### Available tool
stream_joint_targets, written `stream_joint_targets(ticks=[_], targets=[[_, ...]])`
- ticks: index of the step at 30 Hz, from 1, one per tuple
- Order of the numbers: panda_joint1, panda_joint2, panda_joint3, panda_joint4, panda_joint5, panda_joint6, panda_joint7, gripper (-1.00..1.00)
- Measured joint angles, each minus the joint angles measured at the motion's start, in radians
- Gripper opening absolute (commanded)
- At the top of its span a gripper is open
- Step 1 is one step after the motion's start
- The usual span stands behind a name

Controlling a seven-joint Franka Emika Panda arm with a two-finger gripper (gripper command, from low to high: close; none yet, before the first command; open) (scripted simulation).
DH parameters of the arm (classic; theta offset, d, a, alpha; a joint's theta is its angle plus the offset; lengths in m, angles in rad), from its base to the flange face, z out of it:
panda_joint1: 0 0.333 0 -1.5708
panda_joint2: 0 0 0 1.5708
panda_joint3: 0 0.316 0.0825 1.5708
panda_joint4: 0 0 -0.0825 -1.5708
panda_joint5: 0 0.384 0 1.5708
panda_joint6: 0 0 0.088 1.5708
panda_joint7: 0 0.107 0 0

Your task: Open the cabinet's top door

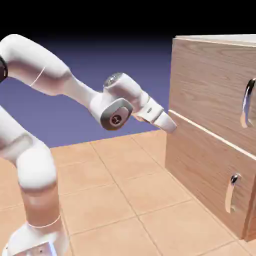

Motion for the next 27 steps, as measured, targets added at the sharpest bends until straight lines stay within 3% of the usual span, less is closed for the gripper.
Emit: stream_joint_targets(ticks=[27], targets=[[0.527,-0.246,-0.58,0.328,-1.174,-0.021,0.724,1.0]])
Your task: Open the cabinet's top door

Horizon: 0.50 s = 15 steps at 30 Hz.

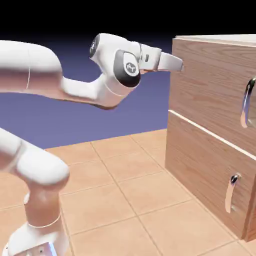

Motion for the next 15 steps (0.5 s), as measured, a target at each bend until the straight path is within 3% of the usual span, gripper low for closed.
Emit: stream_joint_targets(ticks=[15], targets=[[0.293,-0.137,-0.322,0.182,-0.652,-0.011,0.402,1.0]])
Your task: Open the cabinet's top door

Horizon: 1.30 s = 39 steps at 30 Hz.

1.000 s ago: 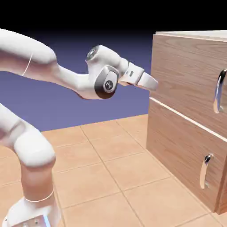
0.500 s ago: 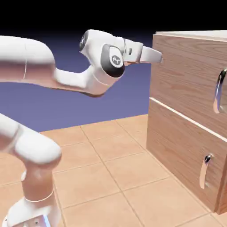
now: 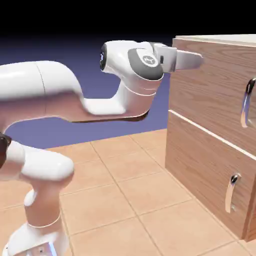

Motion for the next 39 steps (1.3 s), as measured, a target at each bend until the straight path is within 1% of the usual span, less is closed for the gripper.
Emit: stream_joint_targets(ticks=[19,20,24,25,27,39], targets=[[0.367,-0.171,-0.404,0.228,-0.817,-0.014,0.504,1.0],[0.367,-0.171,-0.404,0.228,-0.817,-0.014,0.504,1.0],[0.512,-0.159,-0.467,0.356,-0.815,-0.019,0.489,1.0],[0.535,-0.157,-0.478,0.377,-0.815,-0.02,0.486,-1.0],[0.535,-0.157,-0.478,0.377,-0.815,-0.02,0.486,-1.0],[0.151,-0.165,-0.242,-0.058,-0.779,-0.315,0.561,-1.0]])
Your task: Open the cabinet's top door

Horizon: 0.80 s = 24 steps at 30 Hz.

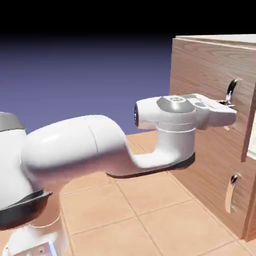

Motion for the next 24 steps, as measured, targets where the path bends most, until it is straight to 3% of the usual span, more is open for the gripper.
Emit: stream_joint_targets(ticks=[13,24], targets=[[-0.413,-0.115,0.407,-0.457,0.297,-0.339,-0.001,-1.0],[-0.518,-0.269,0.806,-0.668,0.699,-0.602,-0.046,-1.0]])
